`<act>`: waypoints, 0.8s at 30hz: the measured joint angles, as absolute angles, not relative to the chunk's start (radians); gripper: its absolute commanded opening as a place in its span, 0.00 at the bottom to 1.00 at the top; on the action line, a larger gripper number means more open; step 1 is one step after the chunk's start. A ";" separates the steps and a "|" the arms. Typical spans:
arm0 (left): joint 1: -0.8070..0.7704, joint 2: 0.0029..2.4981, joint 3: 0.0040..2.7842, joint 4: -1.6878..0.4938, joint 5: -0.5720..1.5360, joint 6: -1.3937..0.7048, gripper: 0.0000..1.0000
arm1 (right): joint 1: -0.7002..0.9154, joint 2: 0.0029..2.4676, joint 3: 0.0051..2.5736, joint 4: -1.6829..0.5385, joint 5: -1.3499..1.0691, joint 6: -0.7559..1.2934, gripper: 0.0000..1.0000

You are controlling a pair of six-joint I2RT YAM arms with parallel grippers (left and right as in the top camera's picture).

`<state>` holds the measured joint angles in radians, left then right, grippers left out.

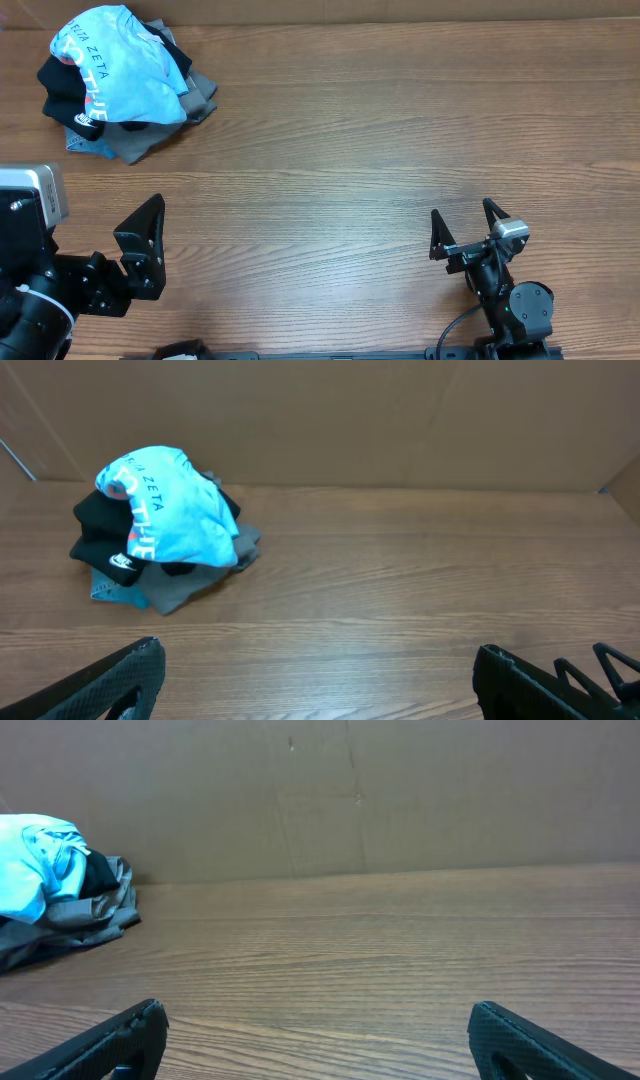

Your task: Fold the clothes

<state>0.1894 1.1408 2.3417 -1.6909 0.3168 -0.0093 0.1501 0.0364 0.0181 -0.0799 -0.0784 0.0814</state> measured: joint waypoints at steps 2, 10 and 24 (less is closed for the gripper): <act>0.189 1.141 2.342 -1.691 0.317 -0.009 1.00 | 0.150 0.036 0.018 -0.080 -0.078 0.081 1.00; 0.189 1.141 2.342 -1.691 0.316 -0.009 1.00 | 0.150 0.037 0.018 -0.080 -0.078 0.081 1.00; 0.189 0.869 1.649 -0.953 0.281 -0.001 1.00 | 0.150 0.036 0.018 -0.081 -0.078 0.081 1.00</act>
